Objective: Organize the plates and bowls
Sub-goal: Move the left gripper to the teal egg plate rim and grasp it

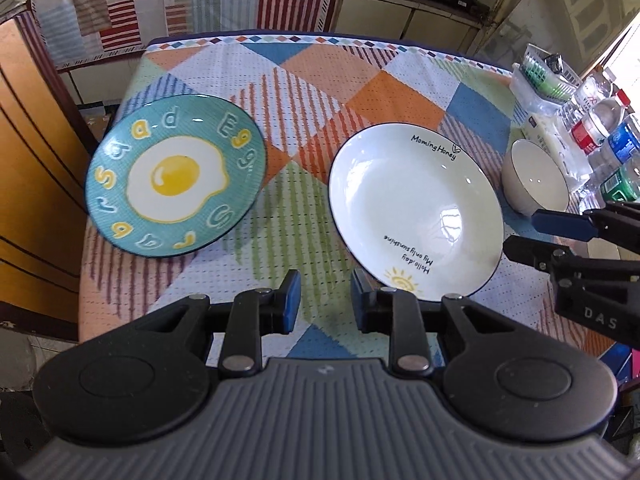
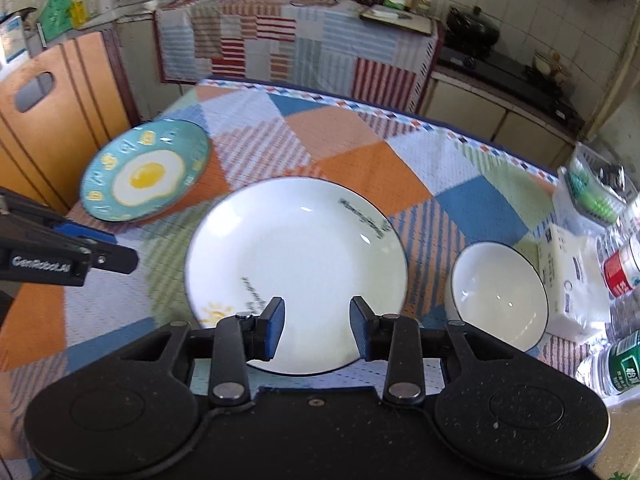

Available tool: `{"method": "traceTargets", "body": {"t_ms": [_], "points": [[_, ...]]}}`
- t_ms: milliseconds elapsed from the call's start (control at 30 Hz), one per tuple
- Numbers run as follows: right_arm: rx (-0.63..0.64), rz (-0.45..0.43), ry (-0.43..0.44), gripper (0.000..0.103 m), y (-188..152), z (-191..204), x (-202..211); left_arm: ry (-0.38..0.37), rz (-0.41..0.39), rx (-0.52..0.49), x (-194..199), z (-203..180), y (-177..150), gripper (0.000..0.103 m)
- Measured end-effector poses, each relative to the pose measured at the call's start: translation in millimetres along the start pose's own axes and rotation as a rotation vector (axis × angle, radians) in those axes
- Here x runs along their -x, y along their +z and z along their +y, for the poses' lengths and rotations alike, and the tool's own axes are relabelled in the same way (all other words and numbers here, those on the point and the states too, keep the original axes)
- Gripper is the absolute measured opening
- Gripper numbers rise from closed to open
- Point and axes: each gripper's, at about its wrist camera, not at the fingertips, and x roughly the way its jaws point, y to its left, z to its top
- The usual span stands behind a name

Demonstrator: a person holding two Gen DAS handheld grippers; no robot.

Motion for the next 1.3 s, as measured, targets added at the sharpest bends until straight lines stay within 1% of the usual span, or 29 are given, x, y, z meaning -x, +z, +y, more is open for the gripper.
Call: {"method": "traceTargets", "body": {"t_ms": [167,300,400,467,600,633,667,733,800,867,933,967,1067,1100,1133,1167,1233,1300], "points": [[0.045,-0.051,0.055,0.044,5.6,28.3,22.0,0.035,-0.023,0.001,24.4,17.5,-8.8,0.027],[0.052,-0.086,0.119,0.047,8.6,47.4,35.6,0.105,-0.035,-0.003,33.9,33.5,-17.2,0.027],[0.063,-0.109,0.172,0.053,11.6,60.7,40.5,0.115,-0.032,0.026,36.5,49.7,-21.2,0.027],[0.062,-0.112,0.201,0.054,14.0,68.2,41.2,0.124,-0.034,0.037,36.6,59.4,-23.6,0.027],[0.037,-0.135,0.292,0.054,21.5,80.5,37.4,0.124,-0.040,0.054,34.0,79.8,-29.9,0.027],[0.033,-0.141,0.315,0.056,24.0,82.5,34.8,0.124,-0.044,0.068,32.2,85.9,-31.1,0.027],[0.035,-0.148,0.338,0.059,27.1,85.5,31.2,0.123,-0.048,0.079,30.5,91.4,-31.8,0.027],[0.043,-0.169,0.366,0.067,33.1,89.3,22.0,0.118,-0.053,0.115,24.4,104.1,-31.4,0.027],[0.068,-0.192,0.363,0.067,41.1,93.4,9.9,0.111,-0.052,0.162,16.6,115.3,-28.0,0.027],[0.108,-0.195,0.348,0.067,52.3,95.4,-6.7,0.119,-0.058,0.172,8.6,121.6,-23.9,0.027],[0.127,-0.184,0.344,0.067,64.7,93.1,-28.3,0.135,-0.076,0.178,-1.1,127.8,-19.4,0.030],[0.121,-0.184,0.342,0.067,69.5,90.8,-38.8,0.132,-0.076,0.189,-6.5,132.4,-17.3,0.032],[0.060,-0.142,0.347,0.067,85.0,78.7,-77.0,0.129,-0.084,0.240,-24.1,148.0,-13.0,0.036],[0.029,-0.115,0.345,0.067,87.7,73.5,-89.9,0.129,-0.089,0.255,-29.3,152.8,-11.9,0.040],[0.010,-0.099,0.343,0.067,89.8,68.9,-98.3,0.114,-0.103,0.277,-33.0,158.2,-12.1,0.043],[-0.010,-0.097,0.351,0.067,90.8,63.3,-105.6,0.090,-0.118,0.298,-36.5,163.7,-12.5,0.048],[-0.038,-0.088,0.386,0.067,93.1,54.1,-119.0,0.081,-0.122,0.295,-43.7,168.4,-11.8,0.050],[-0.056,-0.058,0.411,0.067,97.8,47.8,-135.8,0.101,-0.121,0.271,-52.6,170.8,-9.0,0.052]]}}
